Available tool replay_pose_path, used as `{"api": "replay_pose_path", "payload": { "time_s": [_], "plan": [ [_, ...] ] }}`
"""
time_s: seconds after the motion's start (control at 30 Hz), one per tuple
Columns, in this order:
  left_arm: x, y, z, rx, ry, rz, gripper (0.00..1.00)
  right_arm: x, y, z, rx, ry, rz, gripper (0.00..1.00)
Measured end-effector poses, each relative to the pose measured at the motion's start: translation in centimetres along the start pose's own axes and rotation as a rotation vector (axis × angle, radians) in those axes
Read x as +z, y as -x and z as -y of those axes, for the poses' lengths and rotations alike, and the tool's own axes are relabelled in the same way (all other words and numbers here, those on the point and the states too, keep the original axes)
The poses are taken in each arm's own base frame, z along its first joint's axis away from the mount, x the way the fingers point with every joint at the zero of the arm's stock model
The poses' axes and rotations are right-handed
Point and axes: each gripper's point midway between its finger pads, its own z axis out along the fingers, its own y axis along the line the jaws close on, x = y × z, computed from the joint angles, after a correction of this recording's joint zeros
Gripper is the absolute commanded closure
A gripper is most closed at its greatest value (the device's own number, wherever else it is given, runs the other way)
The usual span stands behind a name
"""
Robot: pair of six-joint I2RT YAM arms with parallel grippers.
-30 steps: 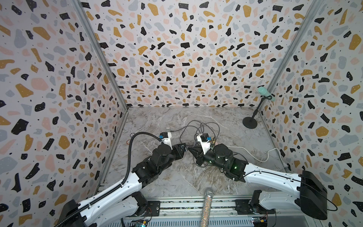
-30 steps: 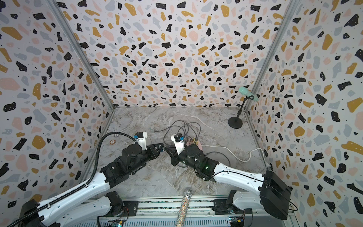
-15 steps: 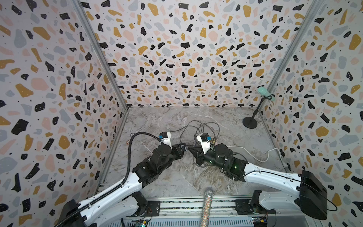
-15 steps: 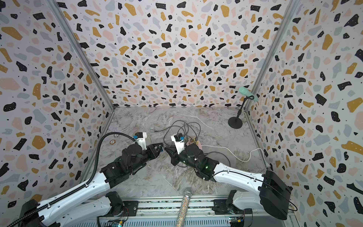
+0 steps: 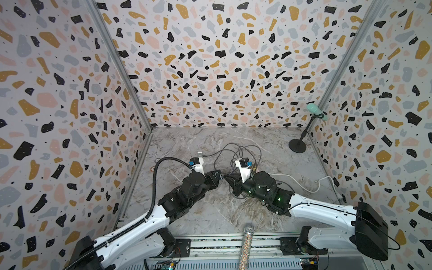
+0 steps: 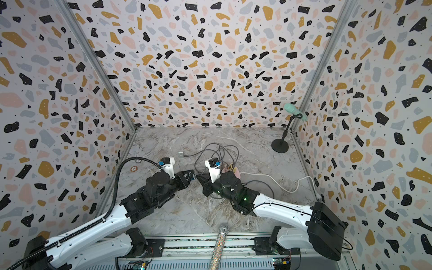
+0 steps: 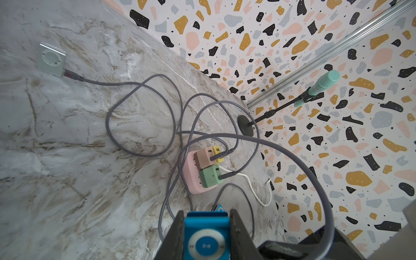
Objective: Charge mp3
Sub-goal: Insert the charging cable into the MP3 player.
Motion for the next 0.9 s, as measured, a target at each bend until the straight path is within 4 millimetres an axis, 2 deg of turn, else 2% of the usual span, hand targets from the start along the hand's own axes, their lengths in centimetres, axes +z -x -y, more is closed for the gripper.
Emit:
{"api": "replay_pose_path", "payload": {
  "time_s": [0.9],
  "plan": [
    [0.29,0.09,-0.64,0.01,0.035,0.019,0.85,0.56,-0.52,-0.01,0.043,-0.016,0.002,1.0]
  ]
}}
